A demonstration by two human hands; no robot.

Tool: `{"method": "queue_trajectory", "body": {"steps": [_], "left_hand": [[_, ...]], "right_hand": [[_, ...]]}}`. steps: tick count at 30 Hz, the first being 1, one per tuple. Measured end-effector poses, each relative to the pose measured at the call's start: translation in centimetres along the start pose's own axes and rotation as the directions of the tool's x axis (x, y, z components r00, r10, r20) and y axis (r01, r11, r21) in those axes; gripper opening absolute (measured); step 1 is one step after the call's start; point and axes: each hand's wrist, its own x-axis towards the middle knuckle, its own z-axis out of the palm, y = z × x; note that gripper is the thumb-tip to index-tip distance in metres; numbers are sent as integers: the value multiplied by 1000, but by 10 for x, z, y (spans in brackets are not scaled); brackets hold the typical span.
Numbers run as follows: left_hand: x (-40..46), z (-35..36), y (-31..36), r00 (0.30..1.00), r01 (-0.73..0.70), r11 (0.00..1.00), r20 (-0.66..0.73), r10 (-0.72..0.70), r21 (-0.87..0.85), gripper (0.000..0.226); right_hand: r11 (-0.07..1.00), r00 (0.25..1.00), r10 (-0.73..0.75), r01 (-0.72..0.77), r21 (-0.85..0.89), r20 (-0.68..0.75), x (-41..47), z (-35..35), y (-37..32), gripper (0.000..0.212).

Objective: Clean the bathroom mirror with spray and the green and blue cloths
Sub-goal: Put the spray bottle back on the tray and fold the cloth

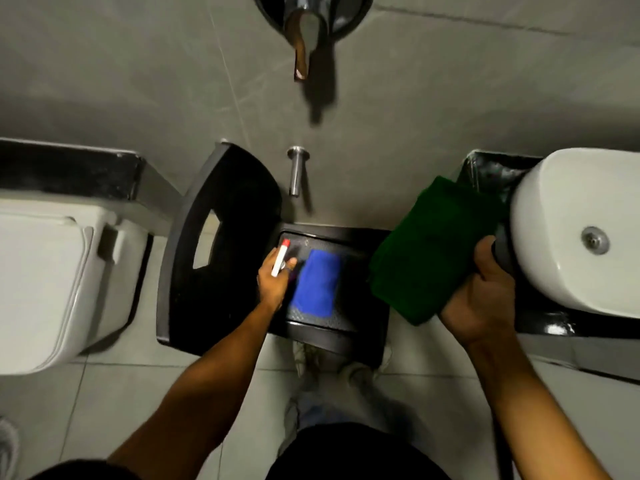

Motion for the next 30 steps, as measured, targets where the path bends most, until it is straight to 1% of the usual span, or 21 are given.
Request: {"method": "queue_trajectory", "body": {"steps": [3,5,7,8,9,10,11,12,13,14,15,16,18,19,20,21,22,24,26,28,30], "left_hand": [[11,-3,-7,1000,-3,999,6,3,54,62],[17,-4,-12,999,25,998,22,-27,52,75],[18,-2,-22,984,175,983,-20,-175,45,87],[14,2,-27,961,269,963,-65,-267,25,82],[7,7,-28,934,347,938,-90,-346,-5,63],[-5,13,-28,908,413,910,-64,-414,-33,40],[-15,24,-22,886,463,884,45,-461,-64,26],[-24,33,-15,855,504,858,193,-480,-100,32],[-30,43,-4,816,532,835,347,-462,-142,48],[-35,51,13,773,544,817,492,-400,-191,63],[-39,62,36,731,533,813,611,-303,-234,70],[-44,68,61,687,516,815,696,-211,-263,71],[-56,78,114,606,429,873,791,-87,-233,58],[-65,84,141,604,308,933,796,-42,-185,46],[-74,88,160,623,174,976,782,-9,-128,34],[-83,94,182,654,10,997,755,49,-74,27],[-92,99,200,676,-95,995,731,90,-35,26],[-116,114,235,690,-155,988,715,115,-9,19],[-141,134,263,686,-134,990,718,117,-33,12],[-167,156,280,677,-143,988,723,139,-56,17],[-196,184,291,667,-182,980,722,183,-80,16]], "right_hand": [[1000,1000,17,-17,-21,10,-7,-9,7,57],[1000,1000,17,-17,-24,-6,-6,-10,11,58],[999,999,33,-33,-29,-3,-3,-4,11,58],[999,999,38,-38,-32,3,-1,-1,12,58],[999,999,38,-38,-31,3,1,4,12,57],[999,999,38,-38,-29,-2,3,9,12,58],[999,999,34,-34,-23,6,4,15,9,58],[999,999,46,-46,-14,15,8,21,10,60],[999,998,53,-53,-5,18,11,27,9,61],[999,998,52,-52,4,19,13,32,6,60],[999,999,36,-36,16,20,13,36,-2,58],[999,999,21,-22,33,34,14,40,-9,58],[1000,999,-12,10,26,53,15,49,-29,63],[999,997,-39,38,9,65,16,54,-43,65],[999,995,-49,51,-12,83,15,56,-55,67],[998,992,-67,69,-13,107,15,61,-71,70],[997,989,-80,82,-9,125,14,66,-85,73],[989,976,-144,139,40,162,10,71,-118,77],[972,956,-231,217,94,179,3,71,-144,82],[940,939,-320,298,169,127,0,68,-161,84],[878,914,-403,372,302,44,-4,64,-178,78]]}}
